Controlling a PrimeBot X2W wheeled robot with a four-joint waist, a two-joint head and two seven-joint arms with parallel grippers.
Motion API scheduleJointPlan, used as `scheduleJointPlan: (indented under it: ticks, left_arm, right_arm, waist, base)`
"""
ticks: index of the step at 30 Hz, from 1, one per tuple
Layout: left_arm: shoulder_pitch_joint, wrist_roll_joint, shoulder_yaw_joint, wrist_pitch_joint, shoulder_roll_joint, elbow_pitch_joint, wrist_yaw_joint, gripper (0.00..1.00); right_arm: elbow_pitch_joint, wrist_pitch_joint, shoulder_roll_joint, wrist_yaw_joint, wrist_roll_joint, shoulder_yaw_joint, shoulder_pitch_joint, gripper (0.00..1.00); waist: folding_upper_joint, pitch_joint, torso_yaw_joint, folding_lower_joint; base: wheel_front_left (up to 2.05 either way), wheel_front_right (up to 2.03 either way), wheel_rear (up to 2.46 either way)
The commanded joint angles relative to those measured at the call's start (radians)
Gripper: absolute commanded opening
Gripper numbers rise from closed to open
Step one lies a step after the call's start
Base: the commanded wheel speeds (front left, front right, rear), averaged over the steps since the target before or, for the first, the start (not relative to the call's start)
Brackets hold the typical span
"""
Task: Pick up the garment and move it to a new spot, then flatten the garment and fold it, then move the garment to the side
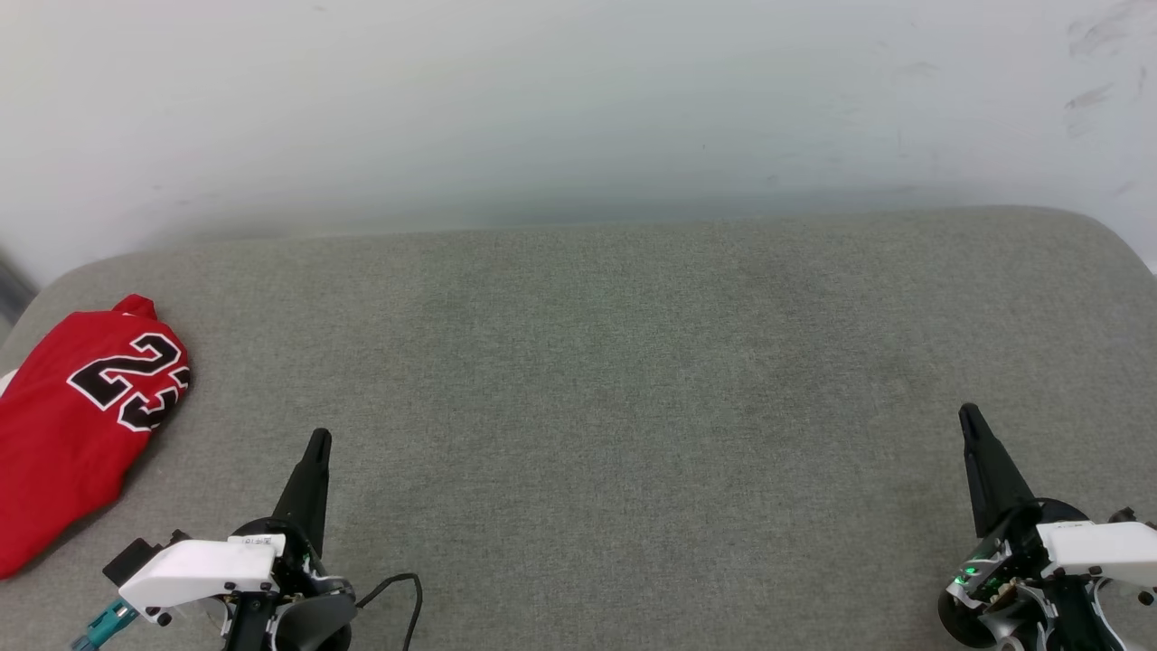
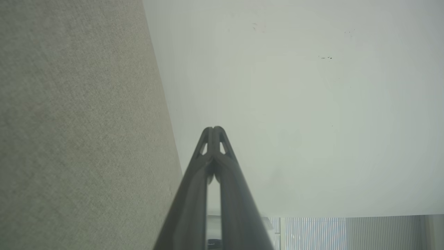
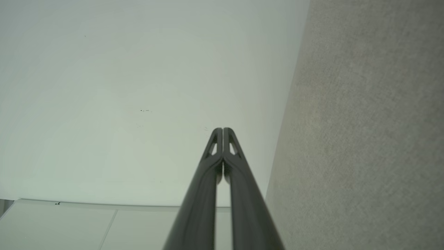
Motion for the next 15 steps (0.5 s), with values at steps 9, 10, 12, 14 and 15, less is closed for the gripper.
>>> scheduleJointPlan:
  ticks: [9,10,12,14,15]
  left_arm:
    - [0.0,0.0,0.0,0.0,0.0,0.0,0.0,1.0]
    - [0.002,0.0,-0.001,0.0,0.0,0.005,0.0,1.0]
    - [0.017,0.0,-0.004,-0.001,-0.002,0.021,0.001,1.0]
    - [0.026,0.006,-0.006,-0.008,-0.003,0.023,0.001,1.0]
    - [0.028,0.01,-0.006,-0.013,-0.003,0.02,0.001,1.0]
  right_arm:
    - [0.0,0.0,0.0,0.0,0.0,0.0,0.0,1.0]
    - [0.004,0.0,0.0,0.0,0.0,0.0,0.003,1.0]
    - [0.022,-0.001,0.001,0.0,0.0,0.002,0.019,1.0]
    - [0.023,-0.008,0.001,0.0,-0.002,0.009,0.026,1.0]
    - [0.02,-0.013,0.001,0.0,-0.005,0.015,0.026,1.0]
  waist:
    - [-0.0001,0.0,0.0,0.0]
    - [-0.0001,0.0,0.0,0.0]
    - [-0.0001,0.0,0.0,0.0]
    - [-0.0001,0.001,0.0,0.0]
    - [-0.0001,0.001,0.0,0.0]
  base:
    - [0.0,0.0,0.0]
    - [0.0,0.0,0.0]
    - [0.0,0.0,0.0]
    - [0.0,0.0,0.0]
    - [0.0,0.0,0.0]
